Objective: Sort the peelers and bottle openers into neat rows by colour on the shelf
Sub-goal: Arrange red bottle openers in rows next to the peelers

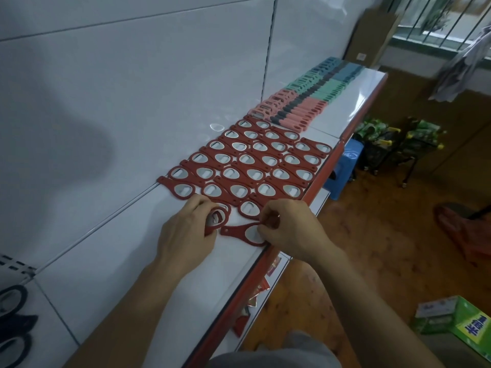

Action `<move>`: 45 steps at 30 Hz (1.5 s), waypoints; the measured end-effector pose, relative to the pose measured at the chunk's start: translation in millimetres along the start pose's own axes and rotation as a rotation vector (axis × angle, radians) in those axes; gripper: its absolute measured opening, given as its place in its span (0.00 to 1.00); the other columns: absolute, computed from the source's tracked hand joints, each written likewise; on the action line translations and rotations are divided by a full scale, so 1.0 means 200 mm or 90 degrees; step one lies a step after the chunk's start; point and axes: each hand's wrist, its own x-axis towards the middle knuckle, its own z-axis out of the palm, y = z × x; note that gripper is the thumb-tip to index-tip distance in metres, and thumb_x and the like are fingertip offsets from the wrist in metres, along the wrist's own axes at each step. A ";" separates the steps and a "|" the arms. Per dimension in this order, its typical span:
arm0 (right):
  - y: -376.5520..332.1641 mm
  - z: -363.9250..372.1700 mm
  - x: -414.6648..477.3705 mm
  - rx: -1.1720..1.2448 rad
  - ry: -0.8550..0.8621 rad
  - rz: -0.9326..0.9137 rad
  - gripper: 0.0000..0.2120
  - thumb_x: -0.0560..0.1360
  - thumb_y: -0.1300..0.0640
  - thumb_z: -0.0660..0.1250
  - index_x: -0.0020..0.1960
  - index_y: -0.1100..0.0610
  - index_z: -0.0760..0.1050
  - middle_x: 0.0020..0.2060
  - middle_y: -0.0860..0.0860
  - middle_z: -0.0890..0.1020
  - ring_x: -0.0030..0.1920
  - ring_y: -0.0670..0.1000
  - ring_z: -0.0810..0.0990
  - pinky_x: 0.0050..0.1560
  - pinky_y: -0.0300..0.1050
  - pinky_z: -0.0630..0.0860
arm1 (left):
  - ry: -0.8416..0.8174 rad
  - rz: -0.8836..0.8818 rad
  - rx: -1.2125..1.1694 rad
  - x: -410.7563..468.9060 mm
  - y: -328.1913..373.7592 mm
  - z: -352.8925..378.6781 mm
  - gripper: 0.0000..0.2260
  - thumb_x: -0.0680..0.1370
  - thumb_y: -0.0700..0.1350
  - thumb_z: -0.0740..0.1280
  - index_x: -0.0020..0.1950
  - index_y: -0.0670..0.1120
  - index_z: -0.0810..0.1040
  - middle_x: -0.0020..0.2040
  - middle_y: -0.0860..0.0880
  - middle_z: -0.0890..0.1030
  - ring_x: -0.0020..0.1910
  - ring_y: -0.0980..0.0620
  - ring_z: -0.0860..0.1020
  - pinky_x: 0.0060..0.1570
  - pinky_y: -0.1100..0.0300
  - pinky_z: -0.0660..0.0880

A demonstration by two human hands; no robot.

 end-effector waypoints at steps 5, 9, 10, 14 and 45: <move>-0.05 0.00 0.01 -0.029 -0.011 -0.102 0.10 0.76 0.48 0.72 0.56 0.49 0.83 0.50 0.44 0.80 0.49 0.46 0.78 0.51 0.43 0.82 | 0.000 -0.006 0.005 0.00 0.00 0.00 0.23 0.75 0.46 0.76 0.69 0.47 0.76 0.67 0.52 0.76 0.61 0.48 0.80 0.59 0.56 0.78; -0.07 0.03 0.01 -0.040 -0.065 -0.144 0.13 0.77 0.48 0.72 0.60 0.49 0.84 0.50 0.44 0.81 0.49 0.46 0.78 0.50 0.42 0.81 | 0.002 -0.011 -0.001 0.00 -0.01 0.00 0.22 0.75 0.45 0.77 0.68 0.47 0.77 0.67 0.52 0.77 0.62 0.48 0.80 0.59 0.55 0.78; -0.07 0.04 0.01 -0.033 -0.055 -0.134 0.12 0.77 0.49 0.72 0.59 0.50 0.84 0.49 0.44 0.81 0.47 0.45 0.79 0.50 0.41 0.82 | 0.003 -0.013 -0.004 0.01 -0.01 0.00 0.22 0.75 0.45 0.77 0.68 0.47 0.77 0.66 0.51 0.77 0.62 0.48 0.80 0.59 0.55 0.78; -0.05 0.06 -0.01 -0.021 -0.023 -0.081 0.10 0.78 0.50 0.71 0.58 0.51 0.85 0.46 0.44 0.83 0.43 0.44 0.80 0.48 0.38 0.82 | 0.007 -0.023 -0.017 0.01 -0.01 0.00 0.21 0.75 0.45 0.76 0.67 0.48 0.77 0.66 0.52 0.77 0.62 0.48 0.80 0.60 0.54 0.78; -0.06 0.12 0.00 0.087 0.065 -0.069 0.06 0.78 0.51 0.72 0.53 0.50 0.85 0.45 0.42 0.84 0.43 0.43 0.81 0.47 0.38 0.82 | 0.107 -0.006 -0.167 0.02 -0.03 -0.02 0.18 0.75 0.45 0.77 0.63 0.47 0.80 0.59 0.51 0.79 0.54 0.51 0.80 0.53 0.62 0.80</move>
